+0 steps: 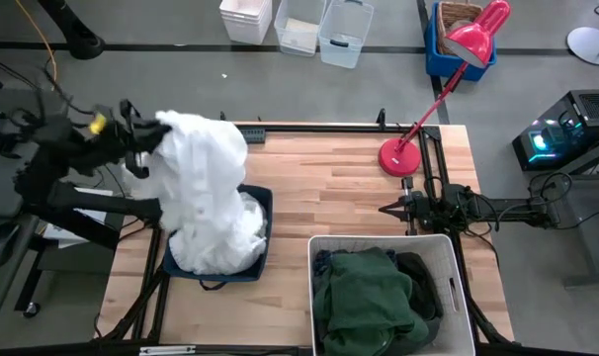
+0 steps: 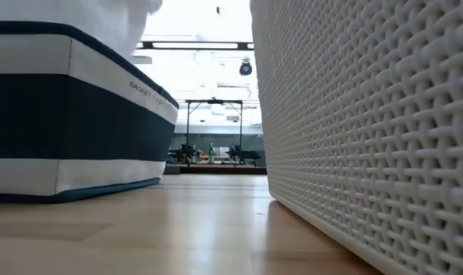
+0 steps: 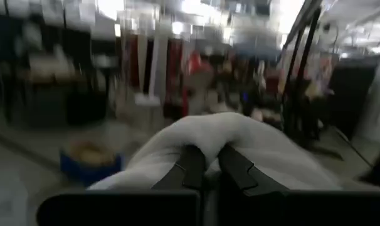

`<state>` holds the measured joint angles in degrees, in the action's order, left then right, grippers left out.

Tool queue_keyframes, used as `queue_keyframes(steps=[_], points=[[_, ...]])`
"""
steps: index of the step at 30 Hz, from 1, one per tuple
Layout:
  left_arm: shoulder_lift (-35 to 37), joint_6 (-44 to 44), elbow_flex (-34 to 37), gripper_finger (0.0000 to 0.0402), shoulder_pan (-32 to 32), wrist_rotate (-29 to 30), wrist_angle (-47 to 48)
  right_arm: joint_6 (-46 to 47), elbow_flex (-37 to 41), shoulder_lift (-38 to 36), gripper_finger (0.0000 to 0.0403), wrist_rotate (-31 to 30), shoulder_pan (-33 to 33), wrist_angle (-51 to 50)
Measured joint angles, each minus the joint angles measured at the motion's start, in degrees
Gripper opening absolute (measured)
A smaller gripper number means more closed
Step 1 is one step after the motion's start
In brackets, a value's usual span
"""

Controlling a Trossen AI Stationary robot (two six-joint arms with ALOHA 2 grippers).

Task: Sort clothes
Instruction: Put the white polo into the blue laundry bin

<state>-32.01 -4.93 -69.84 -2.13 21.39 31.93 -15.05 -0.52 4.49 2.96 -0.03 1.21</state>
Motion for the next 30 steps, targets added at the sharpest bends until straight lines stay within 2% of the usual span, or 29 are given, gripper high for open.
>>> queue_keyframes(steps=[3,5,7,10,12,15,16,18,22,25,27,30], points=[[-0.1,-6.5,1.1,0.0003,0.0,-2.6,6.8,0.0,0.0,0.0,0.0000,0.0,0.0,0.0],[-0.4,-9.6,3.9,0.0003,0.0,-6.9,6.8,0.0,0.0,0.0,0.0000,0.0,0.0,0.0],[-0.6,-12.7,7.9,0.0003,0.1,-15.1,1.5,0.0,0.0,0.0,0.0000,0.0,0.0,0.0],[-1.2,-16.9,13.7,0.0003,1.6,-27.7,-13.1,0.0,0.0,0.0,0.0000,0.0,0.0,0.0],[-1.4,-18.8,16.6,0.0003,3.3,-33.0,-19.7,0.0,0.0,0.0,0.0000,0.0,0.0,0.0],[-0.7,-20.0,17.3,0.0003,6.0,-36.9,-18.0,0.0,0.0,0.0,0.0000,0.0,0.0,0.0],[0.0,-20.1,16.9,0.0003,6.8,-36.9,-14.2,0.0,0.0,0.0,0.0000,0.0,0.0,0.0],[1.5,-20.1,15.8,0.0003,7.9,-32.8,-4.1,0.0,0.0,0.0,0.0000,0.0,0.0,0.0],[5.0,-22.8,14.6,0.0003,9.5,-16.8,13.9,0.0,0.0,0.0,0.0000,0.0,0.0,0.0],[6.6,-28.9,14.4,0.0003,9.6,-8.7,25.6,0.0,0.0,0.0,0.0000,0.0,0.0,0.0],[6.3,-31.8,14.5,0.0003,9.6,-7.9,33.0,0.0,0.0,0.0,0.0000,0.0,0.0,0.0],[4.3,-35.3,14.5,0.0003,9.6,-10.4,42.5,0.0,0.0,0.0,0.0000,0.0,0.0,0.0]])
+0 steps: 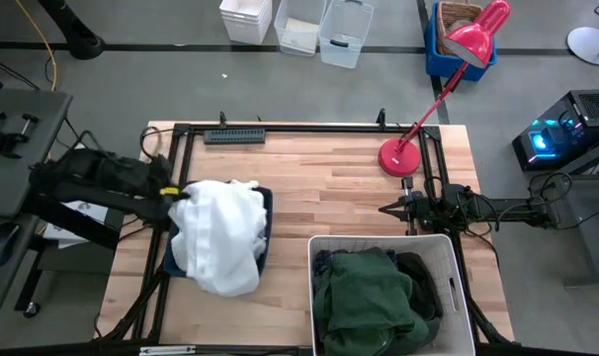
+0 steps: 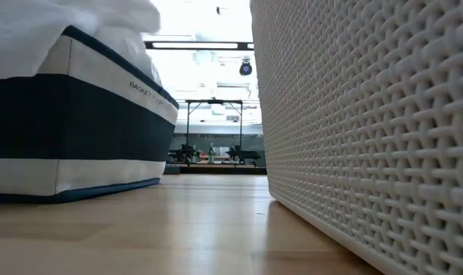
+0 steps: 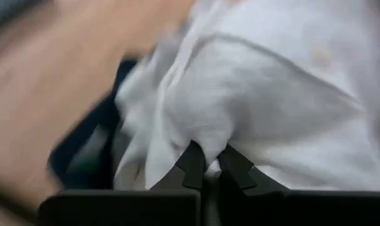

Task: Sort clothes
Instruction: Put the white polo into the blue laundry bin

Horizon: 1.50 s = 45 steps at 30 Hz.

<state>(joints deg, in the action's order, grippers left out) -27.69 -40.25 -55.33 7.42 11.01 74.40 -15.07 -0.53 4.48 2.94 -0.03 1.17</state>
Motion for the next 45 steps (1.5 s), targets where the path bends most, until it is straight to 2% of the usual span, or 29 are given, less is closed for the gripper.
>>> queue_keyframes(steps=[5,7,13,16,19,23,28,34,39,41,45], points=[[-5.1,-0.3,0.1,0.0003,0.0,-4.6,14.3,0.0,0.0,0.0,0.0000,0.0,0.0,0.0],[-6.8,0.9,0.8,0.0003,0.0,-4.6,15.8,0.0,0.0,0.0,0.0000,0.0,0.0,0.0],[-12.1,3.4,8.3,0.0003,0.2,-5.3,10.5,0.0,0.0,0.0,0.0000,0.0,0.0,0.0],[-16.2,5.1,12.4,0.0003,0.9,-5.9,3.4,0.0,0.0,0.0,0.0000,0.0,0.0,0.0],[-21.7,6.9,12.4,0.0003,1.8,-3.8,-4.7,0.0,0.0,0.0,0.0000,-0.1,0.0,0.0],[-31.1,9.3,12.4,0.0003,2.1,1.0,-5.5,0.0,0.0,0.0,0.0000,-0.1,0.0,0.0],[-42.4,12.1,12.4,0.0003,3.4,2.8,-6.3,0.0,0.0,0.0,0.0000,-0.1,0.0,0.0],[-53.7,14.4,12.3,0.0003,3.9,4.3,-17.8,0.0,0.0,0.0,0.0000,-0.1,0.0,0.0],[-63.0,15.3,13.7,0.0002,0.7,3.8,-21.1,0.0,0.0,0.0,0.0000,-0.1,0.0,0.0],[-64.0,14.8,13.7,0.0002,-1.1,3.3,-21.0,0.0,0.0,0.0,0.0000,-0.1,0.0,0.0],[-64.7,11.5,12.1,0.0004,-6.7,-1.3,-20.6,0.0,0.0,0.0,0.0000,-0.1,0.0,0.0]])
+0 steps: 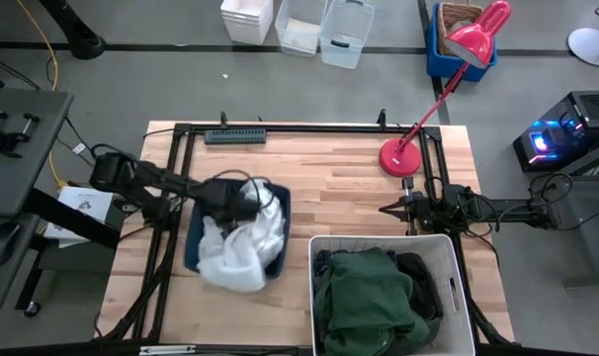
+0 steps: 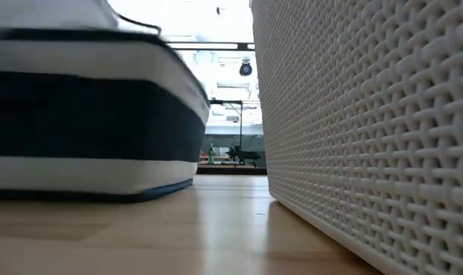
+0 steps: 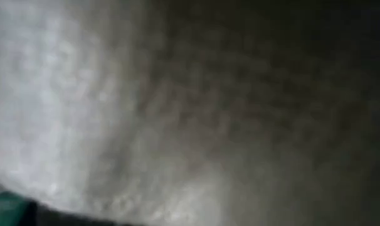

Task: Sort clothes
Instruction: Put the white polo into the blue laundry bin

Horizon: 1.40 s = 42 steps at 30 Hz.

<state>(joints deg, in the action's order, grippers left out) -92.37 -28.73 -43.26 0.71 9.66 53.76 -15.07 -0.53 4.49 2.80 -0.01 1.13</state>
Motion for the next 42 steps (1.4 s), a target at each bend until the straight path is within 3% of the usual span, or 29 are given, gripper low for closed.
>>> queue_keyframes(steps=[5,9,15,19,25,35,42], points=[[0.7,-6.5,-3.7,0.0006,-9.5,-5.1,-1.2,0.0,0.0,0.0,0.0000,0.0,0.0,0.0],[1.4,-4.2,-6.4,0.0007,-12.7,-4.5,-2.9,0.0,0.0,0.0,0.0000,0.0,0.0,0.0],[1.6,-2.6,-6.3,0.0008,-9.4,-3.2,-5.6,0.0,0.0,0.0,0.0000,0.0,0.0,0.0],[1.6,7.7,-6.3,0.0009,-4.3,-0.6,-11.6,0.0,0.0,0.0,0.0000,0.0,0.0,0.0],[1.6,24.8,-6.3,0.0009,-0.9,5.4,-11.5,0.0,0.0,0.0,0.0000,-0.1,0.0,0.0],[1.7,20.4,-6.6,0.0020,-3.2,3.1,-10.7,0.0,0.0,0.0,0.0000,-0.1,0.0,0.0],[1.6,22.9,-10.3,0.0104,-4.2,3.4,-5.8,0.0,0.0,0.0,0.0000,-0.1,0.0,0.0]])
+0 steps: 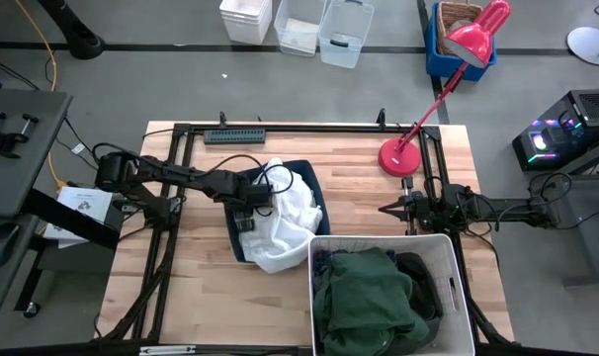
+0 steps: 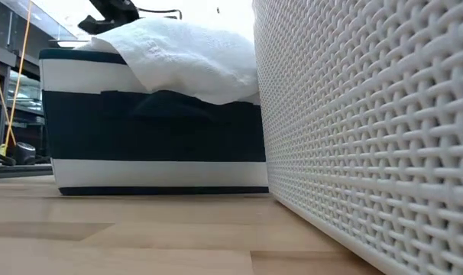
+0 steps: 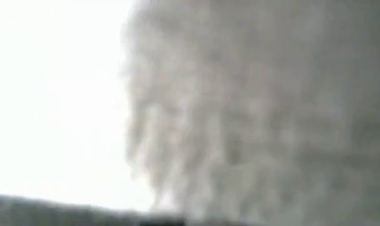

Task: Sort clothes
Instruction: Put the white polo into the blue laundry bin

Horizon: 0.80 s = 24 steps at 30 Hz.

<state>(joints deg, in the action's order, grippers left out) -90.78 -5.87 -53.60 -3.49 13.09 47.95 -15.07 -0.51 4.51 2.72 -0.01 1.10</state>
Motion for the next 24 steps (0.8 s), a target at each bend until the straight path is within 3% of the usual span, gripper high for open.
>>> queue_keyframes(steps=[9,17,24], points=[[0.0,5.0,-11.5,0.0200,-2.2,1.5,11.4,0.0,0.0,0.0,0.0000,0.0,0.0,0.0],[0.1,0.0,-22.0,0.0211,-4.6,6.6,26.0,0.0,0.0,0.0,0.0000,0.0,0.0,0.0],[1.5,-3.7,-28.4,0.0211,-5.6,4.6,28.8,0.0,0.0,0.0,0.0000,0.0,0.0,0.0]])
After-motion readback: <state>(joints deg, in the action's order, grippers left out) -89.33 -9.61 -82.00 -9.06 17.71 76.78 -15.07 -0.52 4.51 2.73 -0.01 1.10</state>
